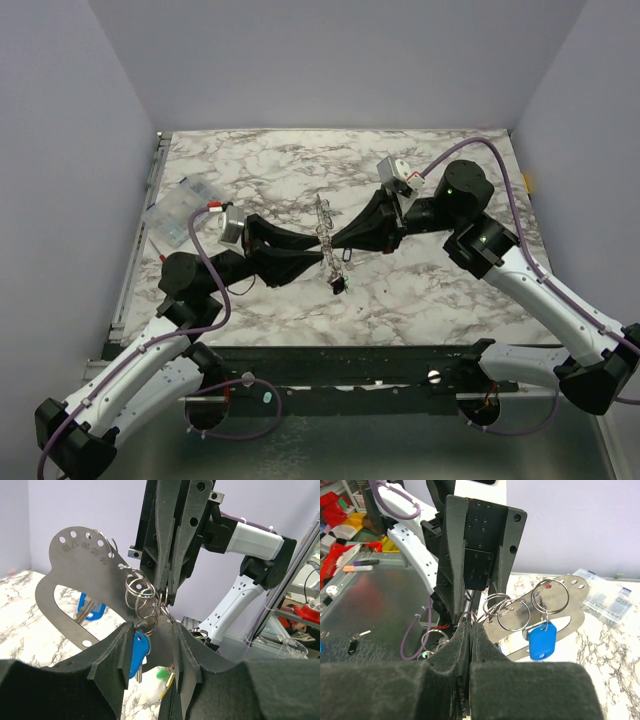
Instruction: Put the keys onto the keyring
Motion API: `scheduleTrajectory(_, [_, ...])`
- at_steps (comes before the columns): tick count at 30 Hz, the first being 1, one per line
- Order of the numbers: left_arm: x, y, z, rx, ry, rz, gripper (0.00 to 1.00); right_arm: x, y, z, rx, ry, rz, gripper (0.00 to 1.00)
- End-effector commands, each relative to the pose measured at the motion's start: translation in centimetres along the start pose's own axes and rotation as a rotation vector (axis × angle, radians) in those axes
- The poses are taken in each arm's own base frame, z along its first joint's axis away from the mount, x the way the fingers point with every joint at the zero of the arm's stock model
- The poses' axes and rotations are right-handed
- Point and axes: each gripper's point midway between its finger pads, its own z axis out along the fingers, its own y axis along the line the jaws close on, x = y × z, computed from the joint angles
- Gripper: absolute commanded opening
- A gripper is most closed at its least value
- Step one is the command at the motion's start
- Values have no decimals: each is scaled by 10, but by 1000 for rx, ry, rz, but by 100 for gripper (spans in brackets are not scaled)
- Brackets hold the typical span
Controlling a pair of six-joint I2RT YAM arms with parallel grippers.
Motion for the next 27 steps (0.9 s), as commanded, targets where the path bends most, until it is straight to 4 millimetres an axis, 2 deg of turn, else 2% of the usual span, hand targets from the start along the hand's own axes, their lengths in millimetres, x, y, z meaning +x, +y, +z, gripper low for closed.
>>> scheduleTrajectory(1, [-7,2,2,-11,-19,21,41,-12,-7,-4,76,-34,-34,1])
scheduleTrajectory(13, [-9,1,3,-14,9,50,45,-6,-9,-5,89,-19,-25,1])
scheduleTrajectory(27, [-7,11,14,-24,31,31,40,-3,-9,-5,84,-13,-22,1])
